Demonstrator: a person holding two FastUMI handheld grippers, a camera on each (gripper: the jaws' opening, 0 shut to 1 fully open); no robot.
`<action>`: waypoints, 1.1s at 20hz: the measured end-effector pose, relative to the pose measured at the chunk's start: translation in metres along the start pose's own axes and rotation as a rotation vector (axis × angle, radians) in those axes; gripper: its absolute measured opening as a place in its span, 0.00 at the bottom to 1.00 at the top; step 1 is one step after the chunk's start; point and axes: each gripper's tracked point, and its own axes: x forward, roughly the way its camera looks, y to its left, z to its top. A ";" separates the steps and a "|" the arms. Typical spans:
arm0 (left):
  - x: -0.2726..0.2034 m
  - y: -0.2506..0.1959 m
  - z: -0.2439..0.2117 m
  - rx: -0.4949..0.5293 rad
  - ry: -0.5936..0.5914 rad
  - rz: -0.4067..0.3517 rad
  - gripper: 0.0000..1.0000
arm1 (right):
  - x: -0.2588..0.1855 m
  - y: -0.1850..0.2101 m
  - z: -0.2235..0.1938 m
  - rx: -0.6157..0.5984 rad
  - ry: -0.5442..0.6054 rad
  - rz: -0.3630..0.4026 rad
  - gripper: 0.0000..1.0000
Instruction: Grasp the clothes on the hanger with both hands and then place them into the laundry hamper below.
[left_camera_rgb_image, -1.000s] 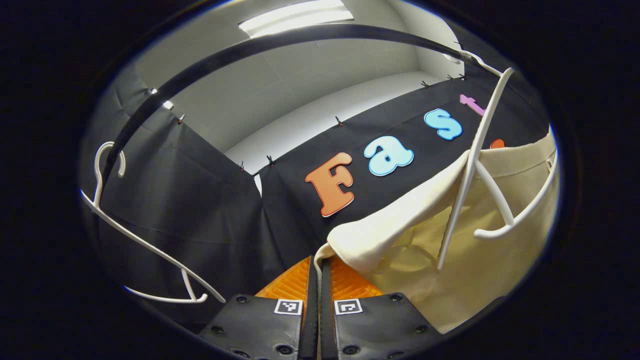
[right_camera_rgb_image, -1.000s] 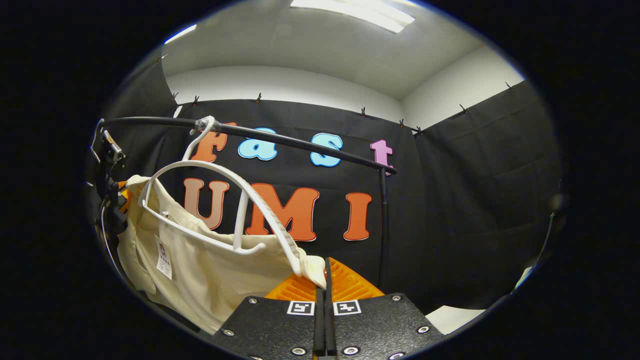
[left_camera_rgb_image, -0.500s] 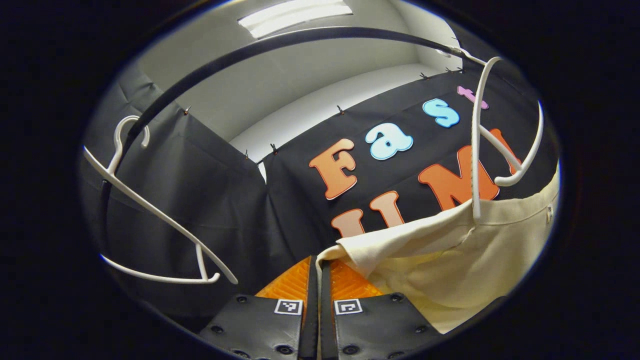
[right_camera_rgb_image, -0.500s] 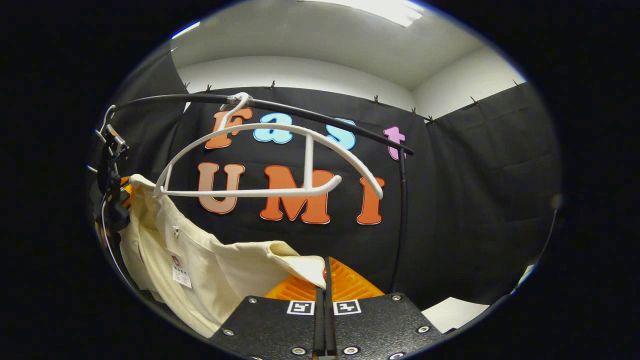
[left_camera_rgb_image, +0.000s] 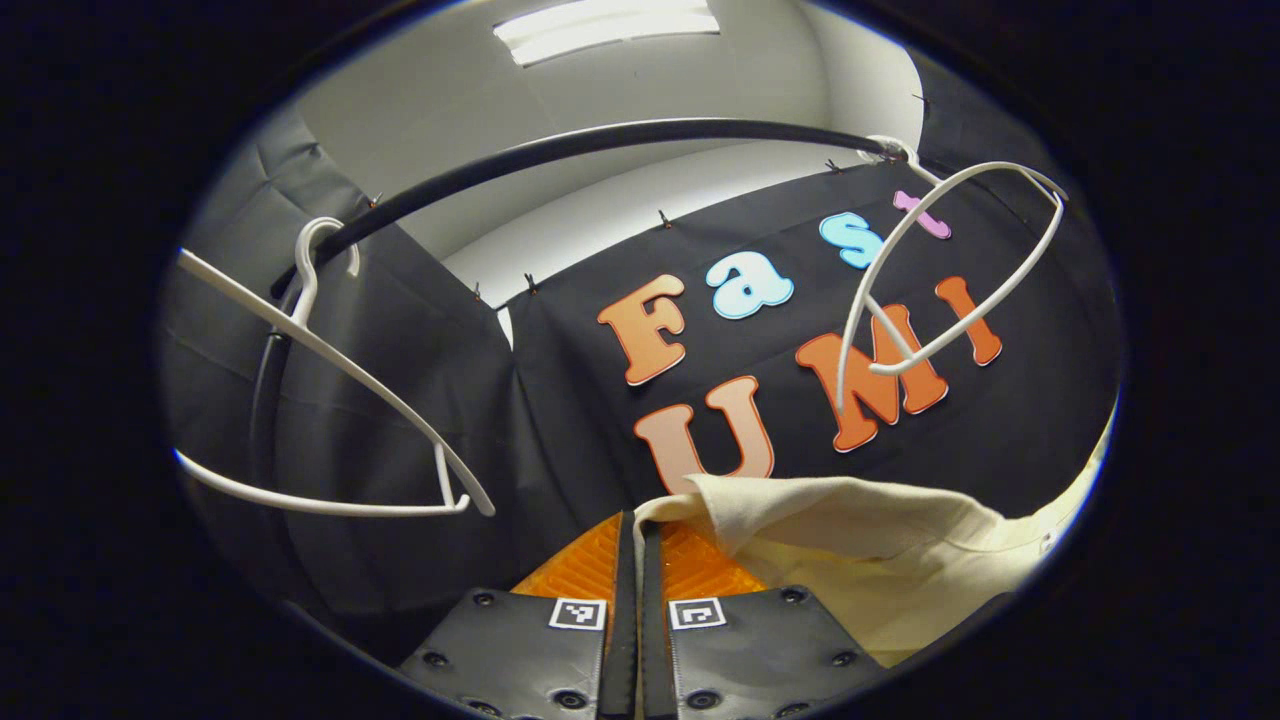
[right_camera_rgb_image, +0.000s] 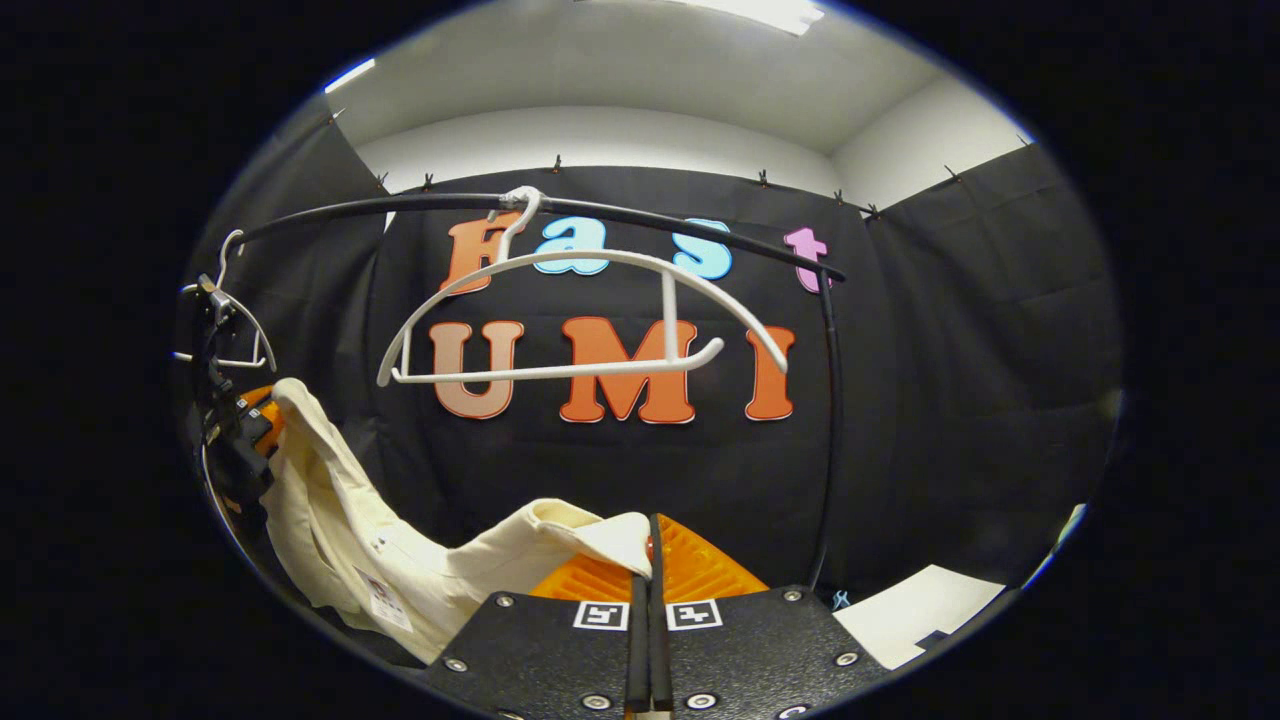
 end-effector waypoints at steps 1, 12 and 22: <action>-0.006 -0.008 -0.002 -0.033 0.015 -0.028 0.09 | -0.001 0.009 -0.002 0.005 0.010 0.018 0.00; -0.103 -0.142 -0.051 -0.388 0.293 -0.450 0.09 | -0.022 0.089 -0.085 0.005 0.215 0.183 0.00; -0.208 -0.230 -0.173 -0.469 0.731 -0.679 0.10 | -0.050 0.086 -0.252 0.075 0.594 0.128 0.00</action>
